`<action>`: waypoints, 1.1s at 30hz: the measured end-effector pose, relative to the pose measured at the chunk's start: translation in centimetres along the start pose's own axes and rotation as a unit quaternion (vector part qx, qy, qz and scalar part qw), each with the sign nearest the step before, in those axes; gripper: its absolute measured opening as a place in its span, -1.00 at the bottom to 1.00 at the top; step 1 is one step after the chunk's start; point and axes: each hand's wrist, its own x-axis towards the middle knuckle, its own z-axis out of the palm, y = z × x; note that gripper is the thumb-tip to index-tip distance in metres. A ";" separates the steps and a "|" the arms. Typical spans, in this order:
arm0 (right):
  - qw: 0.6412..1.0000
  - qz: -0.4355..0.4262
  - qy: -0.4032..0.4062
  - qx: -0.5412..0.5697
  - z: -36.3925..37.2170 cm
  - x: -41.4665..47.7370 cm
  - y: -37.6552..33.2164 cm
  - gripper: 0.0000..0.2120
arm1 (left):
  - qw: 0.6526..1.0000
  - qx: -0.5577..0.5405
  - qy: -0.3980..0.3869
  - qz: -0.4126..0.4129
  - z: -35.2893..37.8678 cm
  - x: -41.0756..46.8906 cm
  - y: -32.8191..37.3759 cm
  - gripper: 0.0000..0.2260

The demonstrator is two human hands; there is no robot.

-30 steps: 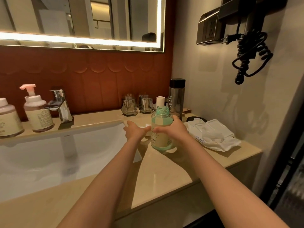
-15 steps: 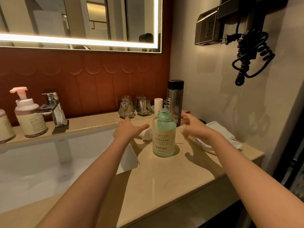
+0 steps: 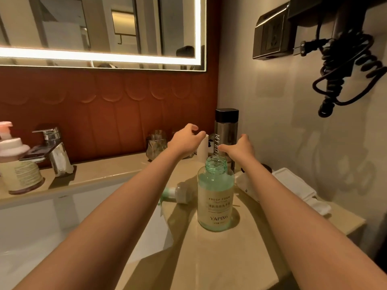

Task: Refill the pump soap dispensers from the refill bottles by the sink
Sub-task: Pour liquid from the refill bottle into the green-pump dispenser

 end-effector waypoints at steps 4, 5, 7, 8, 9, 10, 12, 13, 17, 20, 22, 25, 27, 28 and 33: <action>1.000 0.009 0.016 0.021 0.8 1.9 0.2 -0.07 | 0.996 -0.066 -0.048 0.022 2.1 1.7 1.8 -0.59; 0.999 0.010 0.020 0.026 1.1 2.3 0.3 -0.06 | 0.995 -0.076 -0.057 0.021 2.7 2.1 2.0 -0.59; 0.999 0.012 0.021 0.030 1.8 2.8 0.4 -0.08 | 0.992 -0.100 -0.075 0.012 3.6 2.7 2.2 -0.57; 0.999 0.012 0.024 0.027 2.1 2.9 0.4 -0.12 | 0.990 -0.113 -0.081 0.007 3.8 2.9 2.4 -0.56; 0.999 0.010 0.031 0.017 2.4 3.0 0.4 -0.16 | 0.989 -0.123 -0.085 0.004 4.1 3.1 2.4 -0.54; 0.999 0.006 0.042 0.004 2.5 2.9 0.4 -0.21 | 0.987 -0.133 -0.088 0.002 4.1 3.2 2.4 -0.54; 0.998 -0.002 0.067 -0.012 2.4 2.9 0.5 -0.34 | 0.984 -0.152 -0.096 0.003 4.1 3.1 2.4 -0.54; 0.997 -0.005 0.077 -0.011 2.3 2.8 0.5 -0.40 | 0.982 -0.161 -0.101 0.002 4.0 2.8 2.3 -0.54; 0.995 -0.008 0.099 -0.013 2.0 2.2 0.4 -0.52 | 0.974 -0.186 -0.128 -0.007 2.7 1.2 2.9 -0.54; 0.994 -0.006 0.104 -0.014 1.8 1.5 0.3 -0.55 | 0.948 -0.238 -0.207 -0.038 0.7 -0.2 3.0 -0.44; 0.994 -0.009 0.110 -0.008 1.6 1.1 0.1 -0.59 | 0.934 -0.255 -0.243 -0.056 -0.6 -1.0 2.6 -0.35; 0.993 -0.025 0.116 0.024 0.6 0.1 -0.6 -0.61 | 0.944 -0.216 -0.237 -0.072 -1.8 -2.8 1.4 -0.38; 0.992 -0.037 0.111 0.037 -0.2 -0.9 -1.3 -0.62 | 0.960 -0.119 -0.241 -0.081 -2.7 -4.5 0.1 -0.57; 0.992 -0.040 0.113 0.036 -0.5 -1.0 -1.6 -0.62 | 0.961 -0.056 -0.258 -0.084 -3.1 -4.8 -0.5 -0.60; 0.993 -0.042 0.112 0.018 -1.3 -3.3 -2.7 -0.57 | 0.899 0.127 -0.400 -0.130 -4.0 -7.9 -2.1 -0.40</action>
